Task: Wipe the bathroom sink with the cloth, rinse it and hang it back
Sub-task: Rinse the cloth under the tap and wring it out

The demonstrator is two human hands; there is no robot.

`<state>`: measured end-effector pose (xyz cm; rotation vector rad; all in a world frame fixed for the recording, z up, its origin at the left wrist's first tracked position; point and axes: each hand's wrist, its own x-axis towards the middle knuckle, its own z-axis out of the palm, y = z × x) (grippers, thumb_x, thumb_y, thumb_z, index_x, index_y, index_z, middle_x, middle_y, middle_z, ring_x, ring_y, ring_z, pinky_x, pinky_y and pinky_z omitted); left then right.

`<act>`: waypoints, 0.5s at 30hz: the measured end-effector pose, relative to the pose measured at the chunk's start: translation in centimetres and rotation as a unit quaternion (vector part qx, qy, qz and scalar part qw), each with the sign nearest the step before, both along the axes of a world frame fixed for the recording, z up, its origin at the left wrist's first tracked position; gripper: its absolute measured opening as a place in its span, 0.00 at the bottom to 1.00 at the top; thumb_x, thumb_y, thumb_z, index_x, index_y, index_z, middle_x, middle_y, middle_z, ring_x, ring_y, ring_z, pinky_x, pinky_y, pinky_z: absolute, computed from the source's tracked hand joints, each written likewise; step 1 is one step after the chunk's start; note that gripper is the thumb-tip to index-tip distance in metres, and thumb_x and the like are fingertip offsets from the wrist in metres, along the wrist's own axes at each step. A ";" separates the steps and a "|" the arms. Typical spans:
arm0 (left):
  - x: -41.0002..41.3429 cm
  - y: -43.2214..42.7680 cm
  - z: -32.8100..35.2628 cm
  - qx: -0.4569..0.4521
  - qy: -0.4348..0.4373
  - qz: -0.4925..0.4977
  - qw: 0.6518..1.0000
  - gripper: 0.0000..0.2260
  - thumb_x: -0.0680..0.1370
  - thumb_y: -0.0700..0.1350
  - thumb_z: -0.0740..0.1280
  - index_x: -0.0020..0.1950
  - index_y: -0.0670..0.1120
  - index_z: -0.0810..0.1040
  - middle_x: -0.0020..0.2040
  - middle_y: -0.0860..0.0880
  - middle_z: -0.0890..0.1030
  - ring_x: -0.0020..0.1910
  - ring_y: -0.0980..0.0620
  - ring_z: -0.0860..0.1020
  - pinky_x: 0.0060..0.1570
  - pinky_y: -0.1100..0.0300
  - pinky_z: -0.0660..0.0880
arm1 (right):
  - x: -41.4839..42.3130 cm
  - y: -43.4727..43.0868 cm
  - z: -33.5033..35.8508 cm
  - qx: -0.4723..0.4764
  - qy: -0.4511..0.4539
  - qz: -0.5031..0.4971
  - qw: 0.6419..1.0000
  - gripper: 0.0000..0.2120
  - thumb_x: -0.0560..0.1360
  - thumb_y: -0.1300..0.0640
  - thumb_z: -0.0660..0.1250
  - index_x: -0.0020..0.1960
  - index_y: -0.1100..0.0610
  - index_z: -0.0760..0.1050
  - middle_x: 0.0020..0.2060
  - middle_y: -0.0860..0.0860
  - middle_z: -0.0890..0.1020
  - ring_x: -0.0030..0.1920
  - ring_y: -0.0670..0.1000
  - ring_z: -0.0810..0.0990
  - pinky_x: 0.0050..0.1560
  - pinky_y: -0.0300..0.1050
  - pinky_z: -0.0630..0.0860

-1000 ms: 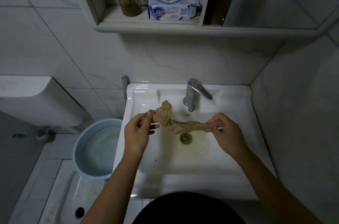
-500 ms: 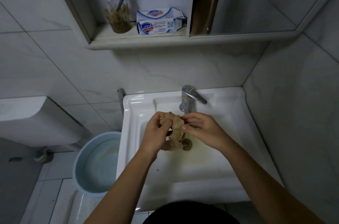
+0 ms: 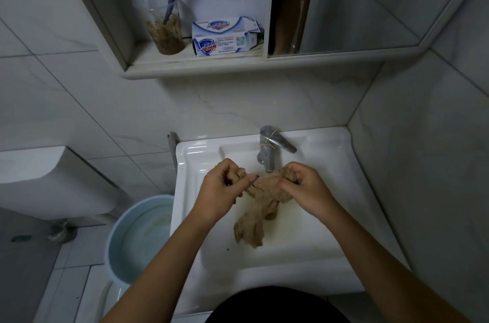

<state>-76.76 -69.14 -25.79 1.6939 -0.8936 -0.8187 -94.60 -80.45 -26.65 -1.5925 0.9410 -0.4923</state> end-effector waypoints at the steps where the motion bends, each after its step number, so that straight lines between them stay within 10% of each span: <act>1: 0.2 0.1 0.1 0.003 0.009 -0.001 1.000 0.16 0.75 0.44 0.76 0.44 0.35 0.72 0.36 0.36 0.77 0.30 0.47 0.75 0.29 0.57 0.74 | -0.3 -0.5 0.0 0.001 0.001 0.004 1.000 0.09 0.72 0.57 0.74 0.41 0.60 0.76 0.30 0.50 0.73 0.33 0.48 0.73 0.38 0.44 0.70; 6: 0.9 0.0 0.5 -0.002 0.117 0.013 0.993 0.11 0.79 0.42 0.71 0.47 0.36 0.72 0.46 0.36 0.83 0.45 0.46 0.82 0.52 0.53 0.82 | -0.8 -1.8 0.3 0.011 0.006 0.022 1.000 0.11 0.70 0.45 0.71 0.45 0.52 0.78 0.36 0.59 0.78 0.38 0.56 0.78 0.44 0.51 0.74; 11: 0.6 -0.5 0.9 -0.038 0.369 0.016 0.928 0.11 0.77 0.43 0.72 0.55 0.41 0.75 0.50 0.42 0.83 0.50 0.46 0.83 0.52 0.52 0.82 | -0.7 -2.9 1.6 -0.014 0.004 0.007 1.000 0.09 0.78 0.63 0.64 0.47 0.52 0.80 0.46 0.58 0.84 0.45 0.49 0.82 0.46 0.45 0.78; 15: 1.2 -0.3 0.8 0.031 0.193 0.011 0.981 0.12 0.73 0.41 0.77 0.55 0.41 0.83 0.48 0.48 0.87 0.50 0.50 0.84 0.51 0.56 0.81 | -1.1 -4.3 1.6 -0.058 0.018 -0.019 0.998 0.10 0.78 0.64 0.63 0.47 0.52 0.80 0.45 0.61 0.82 0.44 0.60 0.81 0.44 0.57 0.79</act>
